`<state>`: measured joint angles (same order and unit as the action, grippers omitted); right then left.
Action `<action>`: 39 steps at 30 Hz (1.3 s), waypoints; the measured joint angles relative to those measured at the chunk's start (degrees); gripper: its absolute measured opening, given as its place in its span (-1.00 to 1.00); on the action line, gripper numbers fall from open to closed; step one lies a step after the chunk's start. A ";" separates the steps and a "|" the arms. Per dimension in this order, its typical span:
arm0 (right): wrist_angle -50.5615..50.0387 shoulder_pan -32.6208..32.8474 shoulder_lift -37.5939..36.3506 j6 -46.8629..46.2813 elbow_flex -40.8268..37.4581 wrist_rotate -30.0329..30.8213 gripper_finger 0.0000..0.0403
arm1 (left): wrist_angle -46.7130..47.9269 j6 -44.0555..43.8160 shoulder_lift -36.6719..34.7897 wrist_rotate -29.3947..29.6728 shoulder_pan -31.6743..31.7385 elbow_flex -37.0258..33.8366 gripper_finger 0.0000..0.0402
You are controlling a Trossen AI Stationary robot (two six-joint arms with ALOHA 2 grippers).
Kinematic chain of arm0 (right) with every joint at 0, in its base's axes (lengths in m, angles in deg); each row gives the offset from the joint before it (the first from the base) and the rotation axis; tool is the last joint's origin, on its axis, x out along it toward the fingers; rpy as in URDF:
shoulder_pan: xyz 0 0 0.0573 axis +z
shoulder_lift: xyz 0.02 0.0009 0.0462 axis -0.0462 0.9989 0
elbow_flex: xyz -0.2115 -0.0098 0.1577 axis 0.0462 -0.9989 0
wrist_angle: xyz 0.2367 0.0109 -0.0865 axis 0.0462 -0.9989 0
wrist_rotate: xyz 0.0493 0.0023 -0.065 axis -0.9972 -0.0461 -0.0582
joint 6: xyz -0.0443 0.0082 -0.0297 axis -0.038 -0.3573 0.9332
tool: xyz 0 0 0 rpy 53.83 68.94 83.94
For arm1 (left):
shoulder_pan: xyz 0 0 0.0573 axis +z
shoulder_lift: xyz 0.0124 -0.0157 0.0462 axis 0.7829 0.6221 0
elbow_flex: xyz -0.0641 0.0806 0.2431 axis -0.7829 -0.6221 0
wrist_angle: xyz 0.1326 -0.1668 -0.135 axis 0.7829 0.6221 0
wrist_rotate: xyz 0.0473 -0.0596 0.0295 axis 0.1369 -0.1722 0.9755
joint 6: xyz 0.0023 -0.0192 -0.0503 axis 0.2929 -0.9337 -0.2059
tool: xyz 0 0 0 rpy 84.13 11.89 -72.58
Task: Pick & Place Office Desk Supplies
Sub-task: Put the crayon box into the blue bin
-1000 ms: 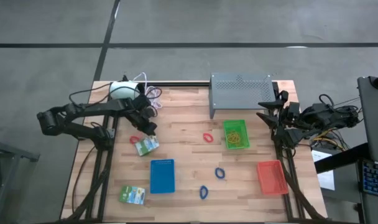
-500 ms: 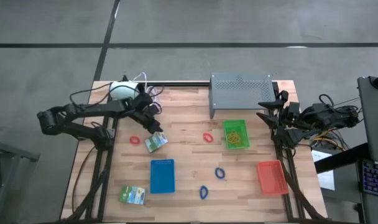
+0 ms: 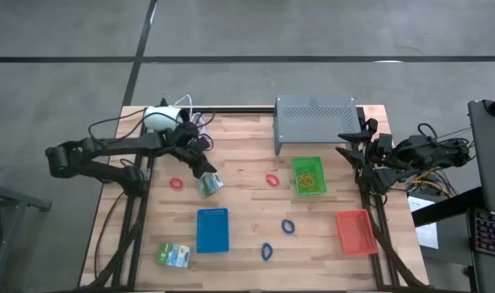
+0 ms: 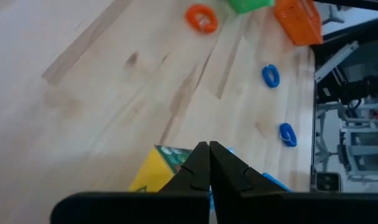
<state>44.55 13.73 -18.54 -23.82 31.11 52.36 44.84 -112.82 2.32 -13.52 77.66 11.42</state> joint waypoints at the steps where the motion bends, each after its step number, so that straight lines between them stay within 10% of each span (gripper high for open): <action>1: 0.01 0.00 0.02 0.00 0.00 0.00 -0.01 | -0.07 0.50 -0.90 0.33 -0.35 0.00 -1.00; 22: 0.00 -0.01 0.01 0.00 0.00 -0.01 -0.01 | -3.99 0.49 -22.74 18.32 -16.62 0.00 -1.00; 39: 0.00 0.00 0.00 0.00 -0.01 -0.01 -0.01 | -7.50 -9.08 -23.25 32.57 -36.11 0.00 -1.00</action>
<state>44.55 13.72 -18.54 -23.82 31.10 52.35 37.34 -121.90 -20.93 19.05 41.55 11.42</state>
